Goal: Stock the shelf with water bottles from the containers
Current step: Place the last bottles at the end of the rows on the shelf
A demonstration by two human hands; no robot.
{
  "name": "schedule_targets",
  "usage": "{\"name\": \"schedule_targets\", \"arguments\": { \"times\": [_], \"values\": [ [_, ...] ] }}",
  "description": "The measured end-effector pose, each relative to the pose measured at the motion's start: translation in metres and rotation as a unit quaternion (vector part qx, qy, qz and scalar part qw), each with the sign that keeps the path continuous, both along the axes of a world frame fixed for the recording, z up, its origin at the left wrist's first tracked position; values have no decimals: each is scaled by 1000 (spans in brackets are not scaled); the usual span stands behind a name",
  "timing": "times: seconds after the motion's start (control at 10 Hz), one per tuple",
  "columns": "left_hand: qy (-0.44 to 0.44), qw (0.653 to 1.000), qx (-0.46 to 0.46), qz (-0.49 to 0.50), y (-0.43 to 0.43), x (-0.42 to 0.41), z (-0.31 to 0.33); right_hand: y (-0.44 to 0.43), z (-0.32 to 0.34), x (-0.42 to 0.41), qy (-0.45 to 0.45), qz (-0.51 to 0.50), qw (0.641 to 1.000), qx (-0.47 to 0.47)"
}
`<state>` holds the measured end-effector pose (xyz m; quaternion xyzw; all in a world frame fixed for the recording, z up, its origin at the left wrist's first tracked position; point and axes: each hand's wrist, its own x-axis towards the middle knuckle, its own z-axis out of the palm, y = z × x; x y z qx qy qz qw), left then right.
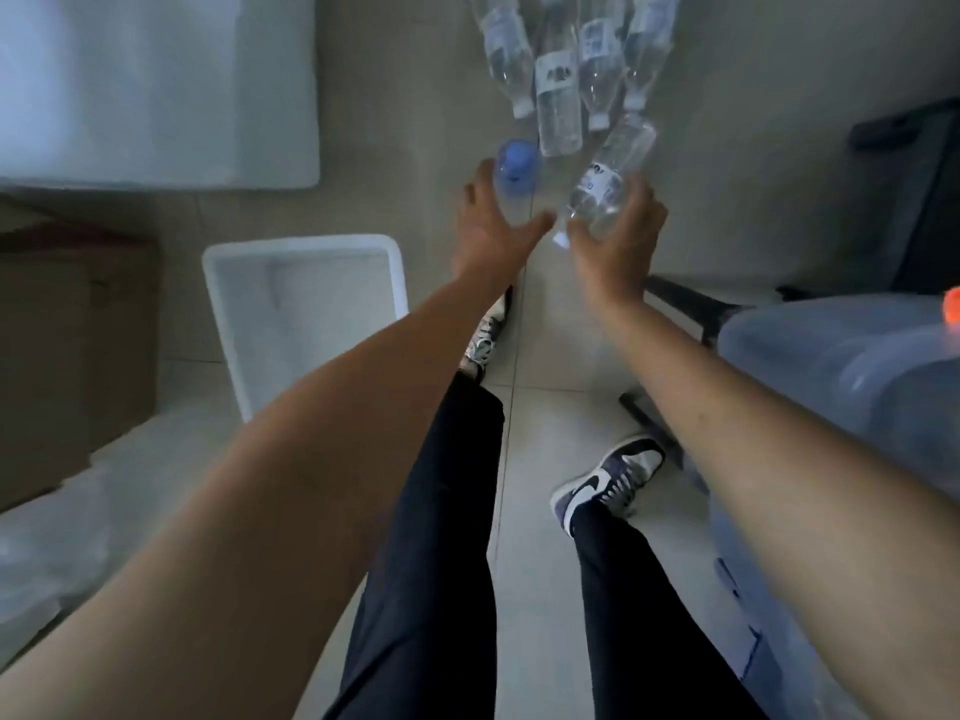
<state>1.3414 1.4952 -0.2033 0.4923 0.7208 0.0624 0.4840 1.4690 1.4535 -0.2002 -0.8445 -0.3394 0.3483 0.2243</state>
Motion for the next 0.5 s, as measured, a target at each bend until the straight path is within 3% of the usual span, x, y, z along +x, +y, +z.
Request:
{"name": "schedule_targets", "arguments": {
  "times": [0.1, 0.2, 0.3, 0.5],
  "values": [
    [3, 1000, -30, 3, 11, 1, -47, 12, -51, -1, 14, -62, 995, -72],
    [-14, 997, -66, 39, 26, 3, -102, 21, -112, -3, 83, -162, 969, -166],
    [-24, 997, -57, 36, 37, 2, -129, 23, -149, -7, 119, -209, 954, -178],
    [-64, 997, 24, 20, 51, 3, -159, 26, -207, -5, 182, -201, 934, -234]
  ]
}}
